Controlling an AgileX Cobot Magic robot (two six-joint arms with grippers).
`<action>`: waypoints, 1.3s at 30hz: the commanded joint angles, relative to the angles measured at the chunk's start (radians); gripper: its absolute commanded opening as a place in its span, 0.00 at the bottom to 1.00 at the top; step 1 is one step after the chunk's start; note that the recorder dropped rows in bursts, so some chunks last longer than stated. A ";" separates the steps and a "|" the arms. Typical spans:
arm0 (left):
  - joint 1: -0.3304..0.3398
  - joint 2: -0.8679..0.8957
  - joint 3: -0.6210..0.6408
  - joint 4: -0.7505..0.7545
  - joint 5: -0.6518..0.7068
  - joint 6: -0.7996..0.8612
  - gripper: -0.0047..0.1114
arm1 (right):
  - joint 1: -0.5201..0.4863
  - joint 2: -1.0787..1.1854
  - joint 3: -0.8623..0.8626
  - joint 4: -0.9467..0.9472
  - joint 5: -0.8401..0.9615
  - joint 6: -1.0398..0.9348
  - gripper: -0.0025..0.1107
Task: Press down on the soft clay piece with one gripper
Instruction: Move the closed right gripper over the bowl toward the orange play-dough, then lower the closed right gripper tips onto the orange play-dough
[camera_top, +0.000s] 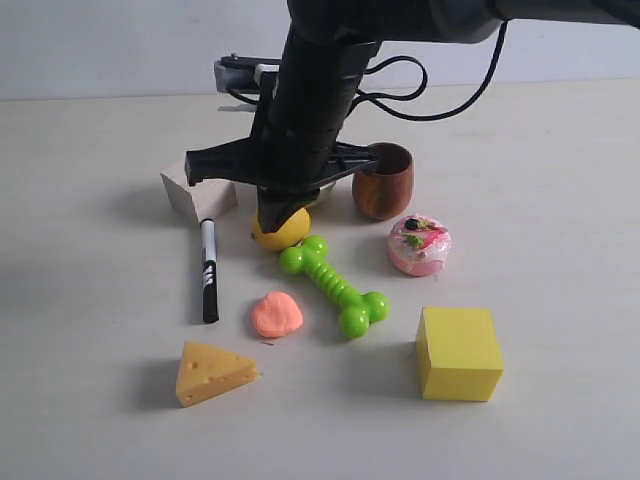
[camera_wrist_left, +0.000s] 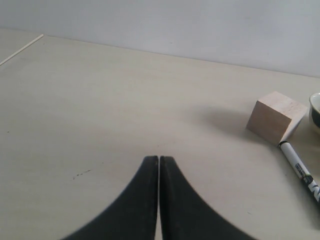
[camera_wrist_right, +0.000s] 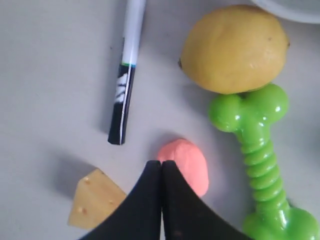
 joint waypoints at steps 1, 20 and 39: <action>0.000 -0.006 0.003 -0.003 -0.004 0.003 0.07 | 0.003 0.001 -0.009 0.013 -0.059 0.183 0.02; 0.000 -0.006 0.003 -0.003 -0.004 0.003 0.07 | 0.114 0.068 -0.009 -0.198 0.094 0.566 0.02; 0.000 -0.006 0.003 -0.003 -0.004 0.003 0.07 | 0.184 0.120 -0.009 -0.236 0.135 0.641 0.02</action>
